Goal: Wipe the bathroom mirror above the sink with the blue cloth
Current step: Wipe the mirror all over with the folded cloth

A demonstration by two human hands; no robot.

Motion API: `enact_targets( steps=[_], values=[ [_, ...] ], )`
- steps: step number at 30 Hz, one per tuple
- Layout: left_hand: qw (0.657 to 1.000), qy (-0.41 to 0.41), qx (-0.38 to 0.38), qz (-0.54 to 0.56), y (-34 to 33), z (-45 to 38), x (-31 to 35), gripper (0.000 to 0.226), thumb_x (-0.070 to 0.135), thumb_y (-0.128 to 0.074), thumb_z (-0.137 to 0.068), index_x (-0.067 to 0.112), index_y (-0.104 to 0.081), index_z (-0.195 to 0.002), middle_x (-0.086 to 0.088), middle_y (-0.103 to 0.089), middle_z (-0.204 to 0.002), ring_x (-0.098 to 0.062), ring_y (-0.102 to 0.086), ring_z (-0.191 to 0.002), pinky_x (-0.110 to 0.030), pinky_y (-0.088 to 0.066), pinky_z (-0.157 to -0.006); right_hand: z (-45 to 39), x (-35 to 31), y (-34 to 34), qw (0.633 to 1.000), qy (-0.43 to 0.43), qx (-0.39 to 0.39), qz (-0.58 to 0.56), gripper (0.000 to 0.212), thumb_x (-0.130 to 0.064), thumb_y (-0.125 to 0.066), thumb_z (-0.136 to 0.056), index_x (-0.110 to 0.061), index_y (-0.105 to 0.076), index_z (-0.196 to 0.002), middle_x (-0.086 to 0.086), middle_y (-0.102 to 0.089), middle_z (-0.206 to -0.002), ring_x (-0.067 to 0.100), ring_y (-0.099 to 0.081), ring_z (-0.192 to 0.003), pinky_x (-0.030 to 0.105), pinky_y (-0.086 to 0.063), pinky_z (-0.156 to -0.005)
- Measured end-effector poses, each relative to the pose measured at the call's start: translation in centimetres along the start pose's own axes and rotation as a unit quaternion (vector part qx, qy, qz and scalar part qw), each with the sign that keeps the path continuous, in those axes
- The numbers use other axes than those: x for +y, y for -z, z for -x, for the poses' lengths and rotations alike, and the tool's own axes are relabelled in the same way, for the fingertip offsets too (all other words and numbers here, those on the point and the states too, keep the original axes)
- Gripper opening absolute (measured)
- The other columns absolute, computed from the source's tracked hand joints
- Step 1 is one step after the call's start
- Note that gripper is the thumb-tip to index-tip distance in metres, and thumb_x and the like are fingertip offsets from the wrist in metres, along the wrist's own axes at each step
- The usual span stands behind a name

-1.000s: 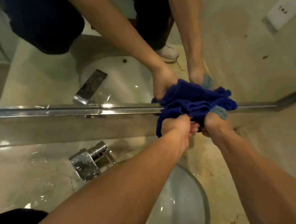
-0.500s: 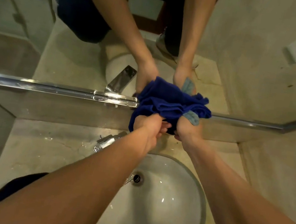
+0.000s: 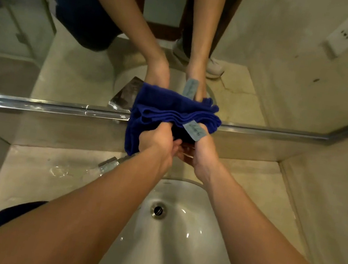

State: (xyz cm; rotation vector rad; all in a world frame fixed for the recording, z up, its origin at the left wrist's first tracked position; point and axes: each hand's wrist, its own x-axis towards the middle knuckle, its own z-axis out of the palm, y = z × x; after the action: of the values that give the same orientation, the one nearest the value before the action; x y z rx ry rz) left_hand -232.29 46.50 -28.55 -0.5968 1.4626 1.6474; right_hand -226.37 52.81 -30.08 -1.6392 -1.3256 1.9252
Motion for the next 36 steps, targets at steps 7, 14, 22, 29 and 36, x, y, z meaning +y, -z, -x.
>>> enact_targets(
  steps=[7,14,22,29,36],
  values=[
    [0.997,0.025,-0.062,-0.042,-1.0,0.5,-0.5,0.015,0.016,-0.064,-0.090,0.003,-0.065,-0.096,-0.013,-0.070,-0.088,-0.018,-0.065,-0.061,-0.025,-0.051,-0.051,-1.0,1.0,0.3,0.994,0.057,0.070,-0.067,0.038,-0.039,-0.049,-0.090,-0.011,-0.058,-0.114,0.011,-0.069,-0.097,0.024,-0.065,-0.071,0.030,-0.050,-0.060],
    [0.999,-0.004,-0.035,-0.004,1.1,0.1,-0.3,0.016,0.009,-0.054,-0.089,0.009,-0.064,-0.076,-0.006,-0.069,-0.065,-0.008,-0.059,-0.043,-0.019,-0.042,-0.042,-0.9,2.4,-2.9,0.985,0.082,0.113,-0.102,0.019,-0.022,-0.048,-0.088,-0.018,-0.060,-0.103,0.008,-0.060,-0.086,0.012,-0.050,-0.059,0.028,-0.041,-0.053],
    [0.999,-0.034,-0.002,0.012,7.6,-1.0,3.7,0.013,0.007,-0.055,-0.089,0.007,-0.064,-0.080,-0.007,-0.068,-0.066,-0.011,-0.058,-0.048,-0.020,-0.042,-0.042,1.9,4.3,-10.6,0.973,0.104,0.131,-0.162,0.042,-0.036,-0.053,-0.078,-0.015,-0.053,-0.115,0.010,-0.065,-0.100,0.020,-0.056,-0.077,0.033,-0.047,-0.066],
    [0.995,-0.071,0.058,-0.035,14.2,-2.8,7.3,0.008,0.013,-0.060,-0.087,0.007,-0.066,-0.085,-0.005,-0.069,-0.069,-0.014,-0.062,-0.057,-0.026,-0.049,-0.053,5.1,4.8,-17.1,0.987,0.078,0.091,-0.110,0.023,-0.013,-0.043,-0.097,-0.005,-0.050,-0.117,0.012,-0.056,-0.083,0.014,-0.046,-0.053,0.023,-0.037,-0.043],
    [0.994,-0.077,0.081,0.007,18.6,-3.2,10.2,0.010,0.014,-0.064,-0.088,0.010,-0.060,-0.096,-0.008,-0.064,-0.084,-0.022,-0.064,-0.074,-0.030,-0.052,-0.059,8.1,4.8,-20.7,0.998,0.068,0.002,-0.019,0.026,-0.019,-0.061,-0.087,-0.012,-0.053,-0.111,0.011,-0.066,-0.095,0.020,-0.058,-0.067,0.036,-0.052,-0.063]
  ],
)
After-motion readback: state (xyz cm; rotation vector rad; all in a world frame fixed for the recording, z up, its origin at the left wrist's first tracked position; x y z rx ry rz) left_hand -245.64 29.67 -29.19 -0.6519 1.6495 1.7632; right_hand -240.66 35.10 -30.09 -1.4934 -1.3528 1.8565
